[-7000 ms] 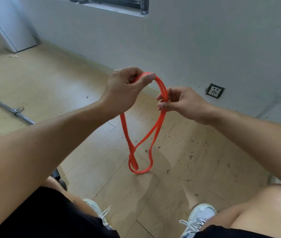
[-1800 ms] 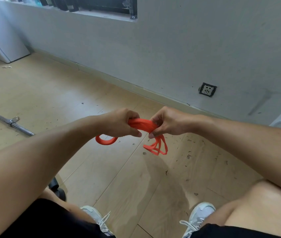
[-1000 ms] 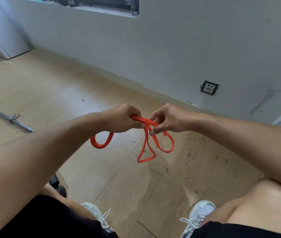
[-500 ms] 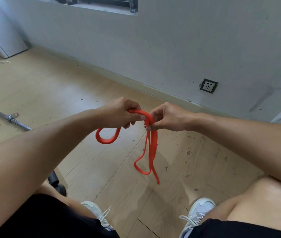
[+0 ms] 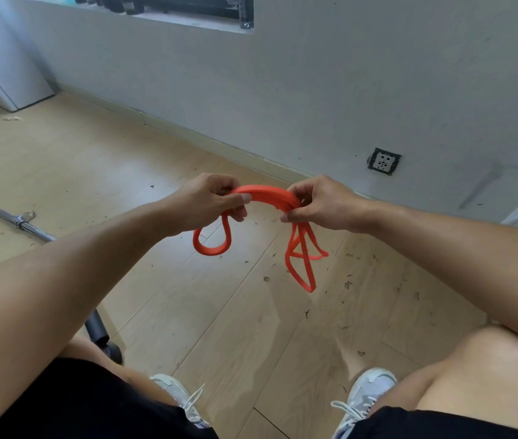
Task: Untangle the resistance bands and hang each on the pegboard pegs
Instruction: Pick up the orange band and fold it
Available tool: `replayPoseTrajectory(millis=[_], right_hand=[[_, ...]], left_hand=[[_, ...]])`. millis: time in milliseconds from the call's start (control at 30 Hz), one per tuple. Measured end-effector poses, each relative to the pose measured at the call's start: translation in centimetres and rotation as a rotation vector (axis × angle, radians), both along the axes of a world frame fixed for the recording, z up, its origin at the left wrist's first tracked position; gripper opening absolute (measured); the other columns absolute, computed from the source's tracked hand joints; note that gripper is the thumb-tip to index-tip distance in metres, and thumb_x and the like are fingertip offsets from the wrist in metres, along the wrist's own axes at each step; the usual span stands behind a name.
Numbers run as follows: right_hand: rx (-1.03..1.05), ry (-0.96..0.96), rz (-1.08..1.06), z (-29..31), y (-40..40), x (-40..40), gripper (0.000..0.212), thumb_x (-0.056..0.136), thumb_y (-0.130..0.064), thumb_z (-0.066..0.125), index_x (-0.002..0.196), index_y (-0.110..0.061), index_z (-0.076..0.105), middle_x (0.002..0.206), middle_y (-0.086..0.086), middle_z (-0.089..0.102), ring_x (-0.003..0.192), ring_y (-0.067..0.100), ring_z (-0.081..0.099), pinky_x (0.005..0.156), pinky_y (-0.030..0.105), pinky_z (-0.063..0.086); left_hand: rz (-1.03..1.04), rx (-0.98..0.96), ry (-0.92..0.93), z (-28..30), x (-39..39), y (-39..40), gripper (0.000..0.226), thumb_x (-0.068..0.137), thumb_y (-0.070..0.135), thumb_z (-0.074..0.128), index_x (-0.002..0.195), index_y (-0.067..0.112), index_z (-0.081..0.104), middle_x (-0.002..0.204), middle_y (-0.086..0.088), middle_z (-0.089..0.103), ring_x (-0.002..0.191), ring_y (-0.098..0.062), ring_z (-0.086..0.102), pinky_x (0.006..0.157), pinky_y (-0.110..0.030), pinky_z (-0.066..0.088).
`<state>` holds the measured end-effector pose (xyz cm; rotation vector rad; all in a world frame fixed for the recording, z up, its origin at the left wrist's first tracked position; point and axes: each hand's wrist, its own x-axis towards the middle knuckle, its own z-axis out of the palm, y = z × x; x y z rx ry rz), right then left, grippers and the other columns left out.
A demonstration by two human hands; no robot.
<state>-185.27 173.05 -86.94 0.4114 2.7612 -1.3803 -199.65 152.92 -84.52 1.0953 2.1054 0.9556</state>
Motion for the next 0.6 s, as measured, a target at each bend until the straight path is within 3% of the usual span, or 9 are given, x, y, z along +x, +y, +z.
replayPoseTrajectory(millis=[100, 267, 467, 600], right_hand=[[0.018, 0.091, -0.071, 0.3, -0.4, -0.2, 0.034, 0.085, -0.019, 0.084, 0.113, -0.019, 0.065, 0.094, 0.002, 0.073, 0.083, 0.018, 0.075, 0.082, 0.035, 0.064], [0.071, 0.097, -0.01, 0.9, -1.9, -0.6, 0.039, 0.082, -0.024, 0.086, 0.107, -0.021, 0.057, 0.09, -0.003, 0.078, 0.076, 0.006, 0.076, 0.073, 0.025, 0.062], [-0.038, -0.025, 0.033, 0.6, -1.9, -0.3, 0.034, 0.084, -0.02, 0.084, 0.113, -0.019, 0.065, 0.093, 0.0, 0.08, 0.084, 0.013, 0.078, 0.084, 0.03, 0.061], [-0.036, -0.076, 0.062, 0.3, -1.2, 0.1, 0.028, 0.083, -0.024, 0.084, 0.109, -0.015, 0.079, 0.094, 0.002, 0.08, 0.086, 0.016, 0.078, 0.086, 0.03, 0.061]], left_hand=[[-0.02, -0.098, 0.056, -0.1, 0.4, 0.0, 0.026, 0.092, 0.038, 0.07, 0.101, 0.014, 0.066, 0.09, -0.001, 0.076, 0.082, -0.01, 0.071, 0.073, -0.022, 0.049], [-0.038, -0.06, 0.208, -0.4, 1.5, 1.4, 0.026, 0.085, 0.042, 0.077, 0.096, 0.021, 0.067, 0.074, 0.006, 0.065, 0.065, -0.007, 0.056, 0.06, -0.019, 0.042], [-0.072, 0.022, 0.232, -0.3, 1.5, 1.9, 0.016, 0.088, 0.032, 0.077, 0.092, 0.018, 0.069, 0.08, -0.001, 0.071, 0.071, -0.012, 0.065, 0.063, -0.023, 0.052], [-0.072, 0.028, 0.218, -0.3, 1.3, 1.7, 0.013, 0.088, 0.03, 0.076, 0.092, 0.021, 0.067, 0.078, 0.005, 0.071, 0.067, -0.004, 0.066, 0.062, -0.017, 0.049]])
